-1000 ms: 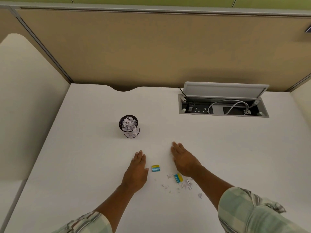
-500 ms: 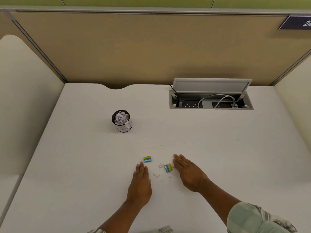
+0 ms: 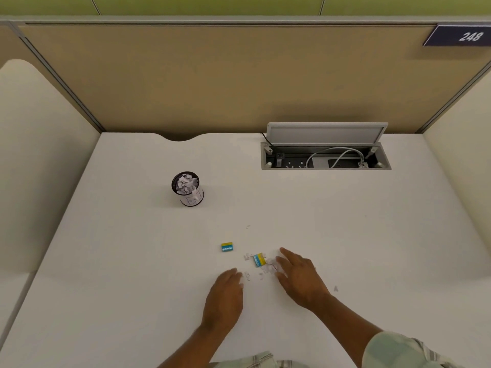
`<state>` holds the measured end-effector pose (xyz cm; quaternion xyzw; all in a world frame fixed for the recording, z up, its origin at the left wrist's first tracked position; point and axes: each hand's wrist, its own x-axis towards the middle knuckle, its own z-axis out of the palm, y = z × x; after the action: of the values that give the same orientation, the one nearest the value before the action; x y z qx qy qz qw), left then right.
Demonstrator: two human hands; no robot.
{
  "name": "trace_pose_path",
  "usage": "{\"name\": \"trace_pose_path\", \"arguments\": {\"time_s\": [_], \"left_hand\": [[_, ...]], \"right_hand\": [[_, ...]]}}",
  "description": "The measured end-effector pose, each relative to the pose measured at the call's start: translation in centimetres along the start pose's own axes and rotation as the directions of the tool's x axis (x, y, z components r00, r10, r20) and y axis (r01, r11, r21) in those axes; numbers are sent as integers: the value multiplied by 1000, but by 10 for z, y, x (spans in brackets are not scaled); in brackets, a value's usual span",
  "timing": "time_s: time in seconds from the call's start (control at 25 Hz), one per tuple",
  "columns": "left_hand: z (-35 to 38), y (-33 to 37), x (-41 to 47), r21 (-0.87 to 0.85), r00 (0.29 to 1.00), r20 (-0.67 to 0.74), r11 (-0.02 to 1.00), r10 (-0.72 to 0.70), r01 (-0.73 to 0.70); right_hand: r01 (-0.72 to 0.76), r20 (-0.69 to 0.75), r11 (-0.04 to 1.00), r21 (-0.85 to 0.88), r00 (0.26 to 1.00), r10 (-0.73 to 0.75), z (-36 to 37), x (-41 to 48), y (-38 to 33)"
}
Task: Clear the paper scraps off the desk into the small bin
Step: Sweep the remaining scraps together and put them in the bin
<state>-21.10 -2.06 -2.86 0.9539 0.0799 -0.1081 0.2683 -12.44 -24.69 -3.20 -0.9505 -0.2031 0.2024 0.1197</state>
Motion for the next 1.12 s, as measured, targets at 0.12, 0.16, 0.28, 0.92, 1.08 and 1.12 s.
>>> {"name": "trace_pose_path", "arguments": {"time_s": [0.12,0.16,0.28,0.92,1.08,1.12], "left_hand": [[-24,4,26,-45,995,-78,997,-67,63],[-31,4,35,-47,993,-85,996,-77,74],[-46,-1,58,-16,993,-61,995,-99,98],[-52,-22,119,249,992,32,962,-123,112],[-58,-28,132,245,989,17,960,-146,137],[-59,-29,134,245,989,14,959,-150,142]], "right_hand": [[34,-39,999,3,999,-33,-9,26,-18],[53,-23,998,-17,998,-54,-10,35,-23],[62,68,993,-97,996,-55,-11,55,-32],[-232,-80,969,87,968,239,-52,108,-12],[-293,-21,955,-41,956,292,-61,117,10],[-283,-11,956,-75,959,283,-60,117,12]]}}
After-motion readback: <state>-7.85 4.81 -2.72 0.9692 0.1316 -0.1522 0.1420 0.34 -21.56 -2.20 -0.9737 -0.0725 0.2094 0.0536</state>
